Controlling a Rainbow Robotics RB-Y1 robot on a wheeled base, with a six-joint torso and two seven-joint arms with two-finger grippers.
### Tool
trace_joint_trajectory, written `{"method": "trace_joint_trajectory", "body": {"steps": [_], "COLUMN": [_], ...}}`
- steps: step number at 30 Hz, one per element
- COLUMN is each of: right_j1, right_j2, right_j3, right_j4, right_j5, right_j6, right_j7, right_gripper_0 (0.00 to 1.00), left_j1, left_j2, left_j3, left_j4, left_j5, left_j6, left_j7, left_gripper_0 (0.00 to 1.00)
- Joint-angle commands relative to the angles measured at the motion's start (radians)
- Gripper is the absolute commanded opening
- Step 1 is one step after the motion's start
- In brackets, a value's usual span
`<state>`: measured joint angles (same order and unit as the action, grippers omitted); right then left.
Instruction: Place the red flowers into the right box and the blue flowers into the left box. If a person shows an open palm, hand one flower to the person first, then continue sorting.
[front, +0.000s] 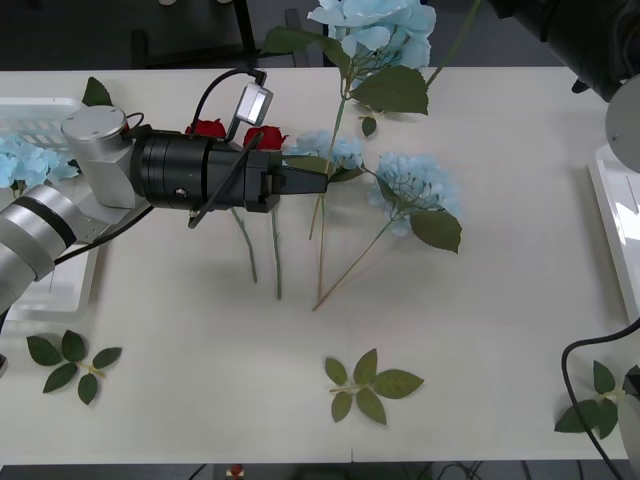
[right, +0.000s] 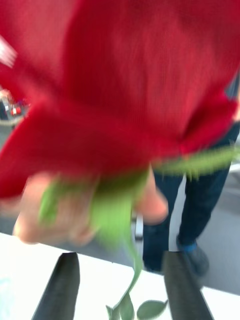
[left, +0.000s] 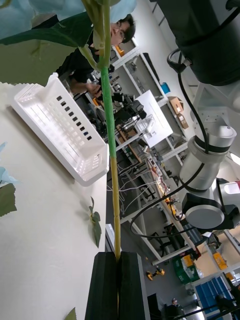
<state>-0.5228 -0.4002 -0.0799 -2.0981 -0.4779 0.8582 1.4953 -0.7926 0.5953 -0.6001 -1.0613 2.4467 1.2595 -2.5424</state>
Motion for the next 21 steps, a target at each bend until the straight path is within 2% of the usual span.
{"method": "trace_joint_trajectory", "body": {"steps": [1,8,13,16,21], "right_j1": [0.015,0.127,0.242,0.307,0.383], "right_j2": [0.004,-0.042,-0.054,-0.072,-0.124], "right_j3": [-0.052,-0.139,-0.244,-0.276,-0.242], "right_j4": [-0.129,-0.278,-0.344,-0.319,-0.177], "right_j5": [-0.03,-0.179,-0.291,-0.343,-0.373], "right_j6": [0.108,0.303,0.437,0.486,0.463], "right_j7": [-0.021,-0.017,-0.009,-0.001,0.023], "right_gripper_0": [0.84,0.86,0.86,0.86,0.86], "left_j1": [-0.004,-0.004,-0.004,-0.004,-0.004], "left_j2": [0.0,-0.002,0.0,0.005,0.015], "left_j3": [0.02,0.02,0.02,0.02,0.02], "left_j4": [-0.02,-0.022,-0.022,-0.012,0.015], "left_j5": [0.015,0.017,0.015,0.014,-0.023], "left_j6": [0.001,0.001,0.001,0.001,0.003], "left_j7": [0.001,0.001,0.001,0.002,0.005], "left_gripper_0": [0.0,0.0,0.0,0.0,0.0]}}
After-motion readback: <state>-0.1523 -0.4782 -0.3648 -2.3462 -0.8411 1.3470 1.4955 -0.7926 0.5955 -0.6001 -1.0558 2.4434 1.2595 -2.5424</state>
